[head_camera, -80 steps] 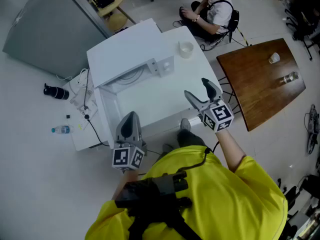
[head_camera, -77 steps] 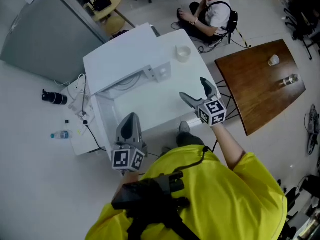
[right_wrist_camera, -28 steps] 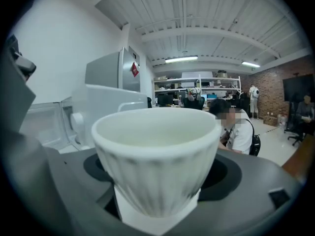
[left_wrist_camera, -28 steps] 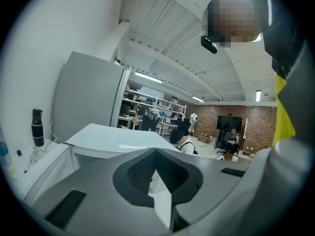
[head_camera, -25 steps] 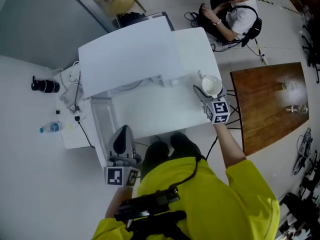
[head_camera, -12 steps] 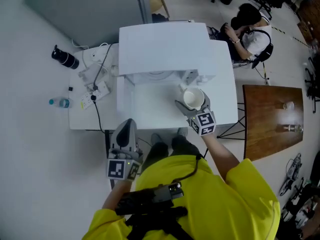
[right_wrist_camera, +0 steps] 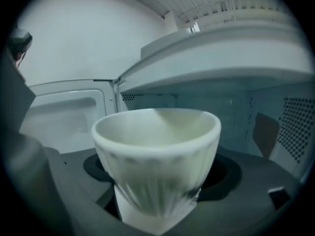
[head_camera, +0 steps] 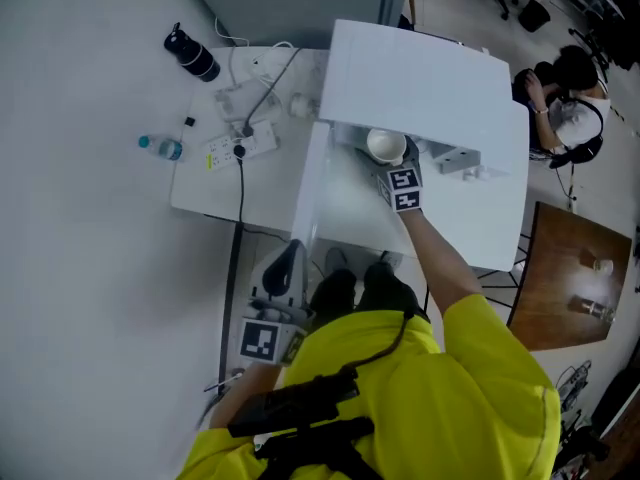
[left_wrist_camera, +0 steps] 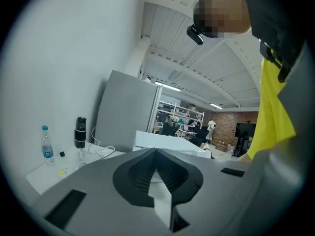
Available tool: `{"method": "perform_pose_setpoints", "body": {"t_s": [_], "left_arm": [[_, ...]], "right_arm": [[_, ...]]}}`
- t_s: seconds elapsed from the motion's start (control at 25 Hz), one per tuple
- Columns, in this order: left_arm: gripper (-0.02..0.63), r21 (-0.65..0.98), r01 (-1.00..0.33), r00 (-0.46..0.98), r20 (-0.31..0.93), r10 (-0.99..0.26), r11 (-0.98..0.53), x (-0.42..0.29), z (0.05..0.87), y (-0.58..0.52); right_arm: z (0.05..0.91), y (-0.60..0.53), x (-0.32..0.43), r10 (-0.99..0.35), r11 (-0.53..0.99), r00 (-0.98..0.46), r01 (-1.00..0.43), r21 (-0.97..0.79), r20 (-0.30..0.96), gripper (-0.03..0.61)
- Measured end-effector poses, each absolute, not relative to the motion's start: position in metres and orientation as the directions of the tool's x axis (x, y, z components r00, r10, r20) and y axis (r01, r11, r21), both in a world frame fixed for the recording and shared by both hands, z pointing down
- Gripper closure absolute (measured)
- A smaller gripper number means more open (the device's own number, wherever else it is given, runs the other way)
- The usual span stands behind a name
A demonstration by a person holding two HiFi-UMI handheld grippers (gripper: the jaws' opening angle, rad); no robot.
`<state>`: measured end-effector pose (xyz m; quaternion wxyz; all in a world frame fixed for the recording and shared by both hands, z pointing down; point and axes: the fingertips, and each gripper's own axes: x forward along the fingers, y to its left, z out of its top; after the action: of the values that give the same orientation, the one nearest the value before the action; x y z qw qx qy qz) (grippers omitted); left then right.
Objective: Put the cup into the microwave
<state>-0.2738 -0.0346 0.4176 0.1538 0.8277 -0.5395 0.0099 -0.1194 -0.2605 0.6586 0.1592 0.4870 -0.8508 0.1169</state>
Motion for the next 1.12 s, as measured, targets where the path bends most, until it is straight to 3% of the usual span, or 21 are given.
{"method": "perform_pose_setpoints", "body": {"t_s": [0.76,0.92,1.12], "left_arm": [[0.614,0.272,-0.902,0.403,0.248,-0.881,-0.335,-0.273,0.431,-0.034],[0.614,0.269,-0.902,0.406,0.260,-0.876,-0.338,-0.275,0.433,-0.032],[0.614,0.277,-0.891,0.431,0.263,-0.863,-0.360,-0.268,0.433,-0.026]], "right_arm": [[0.687,-0.354,-0.146,-0.790,0.500,-0.457,-0.866,-0.002,0.408,0.088],[0.691,-0.348,-0.148,-0.786,0.519,-0.466,-0.855,0.023,0.407,0.020],[0.695,-0.324,-0.132,-0.804,0.479,-0.431,-0.877,0.018,0.410,0.020]]}}
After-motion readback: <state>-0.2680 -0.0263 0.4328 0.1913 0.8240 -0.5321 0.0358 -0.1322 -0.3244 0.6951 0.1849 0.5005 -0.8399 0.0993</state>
